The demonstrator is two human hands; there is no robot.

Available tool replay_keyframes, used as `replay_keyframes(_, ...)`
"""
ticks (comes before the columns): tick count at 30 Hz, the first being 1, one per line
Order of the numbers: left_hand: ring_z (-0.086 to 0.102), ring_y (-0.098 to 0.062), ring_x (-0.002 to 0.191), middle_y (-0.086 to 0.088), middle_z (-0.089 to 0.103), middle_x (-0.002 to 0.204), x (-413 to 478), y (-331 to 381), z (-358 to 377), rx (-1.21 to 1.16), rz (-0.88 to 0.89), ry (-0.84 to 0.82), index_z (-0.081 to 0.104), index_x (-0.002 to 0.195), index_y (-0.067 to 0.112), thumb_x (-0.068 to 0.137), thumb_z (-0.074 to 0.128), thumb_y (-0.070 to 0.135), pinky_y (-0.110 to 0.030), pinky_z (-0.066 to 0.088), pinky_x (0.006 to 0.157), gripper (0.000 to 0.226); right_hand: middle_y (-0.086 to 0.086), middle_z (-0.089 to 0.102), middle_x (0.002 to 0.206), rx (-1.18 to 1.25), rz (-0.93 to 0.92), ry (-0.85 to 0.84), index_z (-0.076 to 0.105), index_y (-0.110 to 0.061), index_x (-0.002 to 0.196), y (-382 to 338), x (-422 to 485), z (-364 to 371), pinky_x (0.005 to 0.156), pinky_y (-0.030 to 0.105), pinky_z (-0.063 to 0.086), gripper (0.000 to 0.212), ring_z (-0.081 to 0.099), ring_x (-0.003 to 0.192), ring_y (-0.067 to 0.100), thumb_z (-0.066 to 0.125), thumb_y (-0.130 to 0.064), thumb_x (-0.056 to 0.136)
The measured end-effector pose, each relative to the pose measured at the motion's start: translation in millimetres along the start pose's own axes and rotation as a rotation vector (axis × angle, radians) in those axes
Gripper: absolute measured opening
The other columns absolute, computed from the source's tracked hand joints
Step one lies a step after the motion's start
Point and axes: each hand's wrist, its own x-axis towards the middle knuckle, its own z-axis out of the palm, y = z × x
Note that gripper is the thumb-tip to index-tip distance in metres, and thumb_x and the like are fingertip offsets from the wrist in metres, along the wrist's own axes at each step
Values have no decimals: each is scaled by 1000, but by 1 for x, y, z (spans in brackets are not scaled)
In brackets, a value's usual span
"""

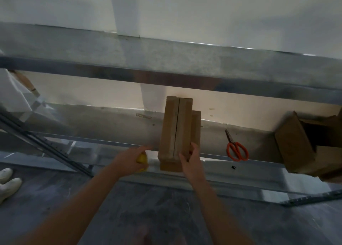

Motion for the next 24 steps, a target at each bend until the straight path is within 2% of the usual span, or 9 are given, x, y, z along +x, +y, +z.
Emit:
replay_keyframes(2, 55, -18, 112, 5, 59, 126, 1, -6, -7, 36, 31, 79, 55, 127, 36, 77, 75, 37, -29, 41, 90, 53, 8, 40, 151, -5, -33, 17, 16, -26, 152, 3, 1, 5, 108, 52, 42, 65, 50, 130, 27, 54, -30, 99)
replay_keyframes(4, 57, -17, 107, 6, 62, 122, 6, -11, -15, 81, 62, 109, 60, 118, 35, 75, 76, 42, -29, 42, 86, 47, 5, 36, 153, 29, -63, 39, 15, -31, 153, 3, 1, 12, 108, 53, 43, 65, 48, 132, 26, 53, -28, 100)
replay_keyframes(9, 50, -3, 100, 16, 57, 111, 22, -22, -31, -7, 129, -13, 64, 115, 32, 72, 81, 41, -20, 37, 84, 48, 0, 35, 154, 10, -119, 90, 17, -49, 151, 8, -1, 22, 109, 44, 43, 63, 47, 132, 21, 49, -29, 101)
replay_keyframes(12, 52, -2, 98, 17, 56, 108, 30, -27, -34, -87, 174, -85, 65, 114, 30, 76, 78, 36, -12, 38, 82, 40, -2, 38, 153, 22, -102, 122, 16, -56, 148, 10, -1, 28, 109, 42, 43, 62, 49, 131, 19, 48, -32, 101)
replay_keyframes(14, 55, -6, 100, 13, 59, 109, 36, -31, -36, -100, 196, -82, 66, 112, 27, 81, 75, 33, -15, 40, 85, 33, -4, 38, 153, 28, -112, 139, 17, -64, 143, 9, 0, 31, 107, 34, 43, 62, 48, 130, 15, 50, -32, 101)
replay_keyframes(17, 57, -10, 101, 8, 62, 110, 43, -36, -32, -12, 222, -72, 67, 111, 22, 83, 72, 37, -23, 41, 89, 32, -1, 40, 150, -16, -122, 117, 11, -70, 137, 9, -1, 38, 100, 34, 50, 65, 56, 117, 15, 52, -35, 99)
replay_keyframes(20, 58, -13, 102, 4, 63, 110, 48, -41, -26, -28, 231, -112, 68, 109, 19, 82, 73, 33, -26, 42, 91, 31, 7, 45, 143, -57, -133, 126, 7, -69, 138, 12, -6, 42, 90, 32, 51, 65, 55, 103, 13, 49, -39, 99)
replay_keyframes(21, 58, -13, 102, 4, 63, 110, 49, -42, -25, -41, 234, -123, 69, 109, 19, 82, 73, 32, -25, 42, 90, 30, 9, 45, 142, -66, -132, 131, 5, -70, 137, 12, -7, 42, 91, 34, 51, 64, 56, 103, 16, 48, -40, 99)
replay_keyframes(24, 57, -9, 101, 8, 62, 107, 49, -48, -23, -78, 244, -141, 70, 107, 21, 83, 73, 35, -17, 38, 86, 28, 5, 35, 152, -67, -113, 124, 4, -72, 135, 7, -12, 42, 101, 45, 51, 60, 54, 123, 22, 43, -50, 96)
